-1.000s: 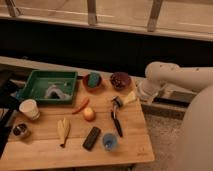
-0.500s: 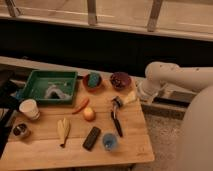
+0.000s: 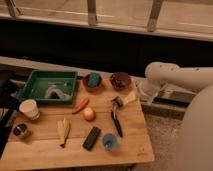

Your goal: Place apple in table surface

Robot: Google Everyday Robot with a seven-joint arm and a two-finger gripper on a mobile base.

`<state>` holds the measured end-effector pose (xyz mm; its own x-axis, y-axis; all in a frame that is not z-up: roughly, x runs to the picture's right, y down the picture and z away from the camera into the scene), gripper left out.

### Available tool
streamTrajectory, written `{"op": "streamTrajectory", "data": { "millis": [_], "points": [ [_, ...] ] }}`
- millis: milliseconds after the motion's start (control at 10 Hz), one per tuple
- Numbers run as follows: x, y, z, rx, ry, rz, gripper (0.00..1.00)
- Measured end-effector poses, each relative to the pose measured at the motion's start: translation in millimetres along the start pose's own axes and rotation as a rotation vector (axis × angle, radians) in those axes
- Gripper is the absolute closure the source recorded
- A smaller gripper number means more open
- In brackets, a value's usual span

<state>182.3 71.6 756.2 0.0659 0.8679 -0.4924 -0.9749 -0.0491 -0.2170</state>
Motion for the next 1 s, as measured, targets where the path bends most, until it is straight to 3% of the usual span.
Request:
{"op": "streamTrajectory", "data": {
  "millis": [1000],
  "points": [
    [0.2, 0.2, -1.1, 0.005, 0.001, -0.01, 0.2]
  ]
}}
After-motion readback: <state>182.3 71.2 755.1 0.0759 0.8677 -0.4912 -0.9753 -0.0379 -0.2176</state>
